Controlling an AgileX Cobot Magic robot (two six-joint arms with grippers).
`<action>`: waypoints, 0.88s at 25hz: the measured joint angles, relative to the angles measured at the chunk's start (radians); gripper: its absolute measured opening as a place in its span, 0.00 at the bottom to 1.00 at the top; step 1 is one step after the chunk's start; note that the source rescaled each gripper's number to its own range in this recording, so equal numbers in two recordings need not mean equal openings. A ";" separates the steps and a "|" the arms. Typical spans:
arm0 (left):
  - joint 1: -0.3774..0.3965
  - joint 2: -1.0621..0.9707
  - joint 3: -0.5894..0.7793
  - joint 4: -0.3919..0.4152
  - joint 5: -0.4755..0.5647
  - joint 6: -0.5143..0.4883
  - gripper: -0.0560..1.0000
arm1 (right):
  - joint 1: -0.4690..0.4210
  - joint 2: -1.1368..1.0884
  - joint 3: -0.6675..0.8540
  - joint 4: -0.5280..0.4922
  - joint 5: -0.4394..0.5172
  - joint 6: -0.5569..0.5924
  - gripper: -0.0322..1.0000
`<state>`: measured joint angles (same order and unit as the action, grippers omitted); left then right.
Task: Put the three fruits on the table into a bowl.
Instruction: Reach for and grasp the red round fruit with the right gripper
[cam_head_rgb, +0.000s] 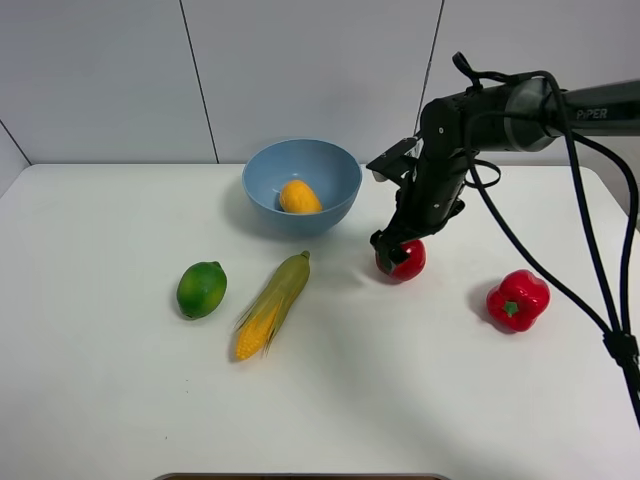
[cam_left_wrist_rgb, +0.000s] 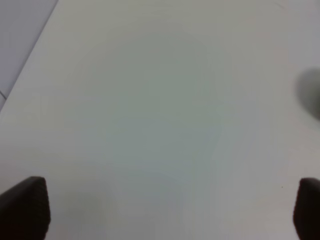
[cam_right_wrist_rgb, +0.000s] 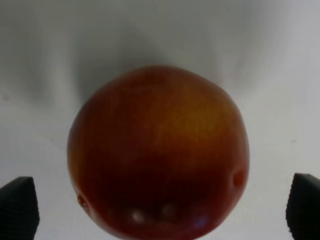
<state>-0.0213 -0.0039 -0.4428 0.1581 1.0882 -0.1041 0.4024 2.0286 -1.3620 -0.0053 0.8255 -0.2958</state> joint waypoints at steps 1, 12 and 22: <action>0.000 0.000 0.000 0.000 0.000 0.000 1.00 | -0.001 0.007 0.000 0.000 -0.001 0.000 1.00; 0.000 0.000 0.000 0.000 0.000 0.000 1.00 | -0.007 0.085 0.001 -0.007 -0.068 -0.009 1.00; 0.000 0.000 0.000 0.000 0.000 0.000 1.00 | -0.011 0.130 0.001 -0.007 -0.104 -0.016 0.99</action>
<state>-0.0213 -0.0039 -0.4428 0.1581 1.0882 -0.1041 0.3912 2.1587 -1.3608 -0.0122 0.7210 -0.3118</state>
